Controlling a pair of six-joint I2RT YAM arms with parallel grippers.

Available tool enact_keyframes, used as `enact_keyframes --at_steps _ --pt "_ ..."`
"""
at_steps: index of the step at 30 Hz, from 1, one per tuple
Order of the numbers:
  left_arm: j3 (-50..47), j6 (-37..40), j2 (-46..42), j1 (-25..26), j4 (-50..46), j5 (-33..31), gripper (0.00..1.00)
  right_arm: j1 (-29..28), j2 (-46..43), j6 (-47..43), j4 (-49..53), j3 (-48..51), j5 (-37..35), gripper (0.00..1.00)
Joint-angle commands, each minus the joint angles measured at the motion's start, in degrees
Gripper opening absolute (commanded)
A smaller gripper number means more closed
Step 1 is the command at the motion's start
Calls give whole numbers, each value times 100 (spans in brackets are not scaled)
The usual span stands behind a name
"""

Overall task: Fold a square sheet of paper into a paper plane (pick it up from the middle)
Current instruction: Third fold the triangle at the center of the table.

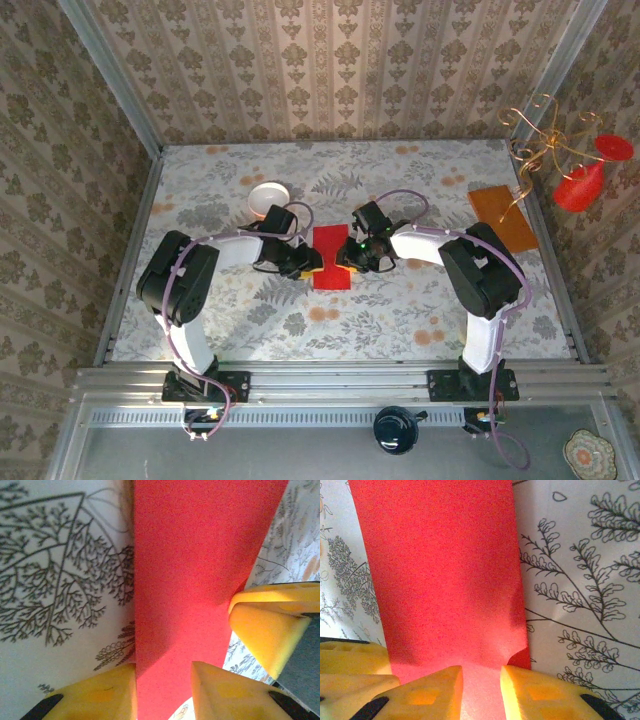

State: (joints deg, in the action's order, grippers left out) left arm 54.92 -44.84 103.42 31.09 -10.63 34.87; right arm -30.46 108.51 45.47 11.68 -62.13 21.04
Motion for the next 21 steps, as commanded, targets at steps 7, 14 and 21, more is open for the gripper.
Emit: enact_keyframes --at_steps 7,14,21 --pt "177 188 5 -182 12 417 32 22 252 102 128 157 -152 30" --pt "72 82 34 -200 123 494 29 31 253 109 117 119 -118 31" --pt "34 4 56 -218 175 569 20 30 173 133 -57 113 3 35"
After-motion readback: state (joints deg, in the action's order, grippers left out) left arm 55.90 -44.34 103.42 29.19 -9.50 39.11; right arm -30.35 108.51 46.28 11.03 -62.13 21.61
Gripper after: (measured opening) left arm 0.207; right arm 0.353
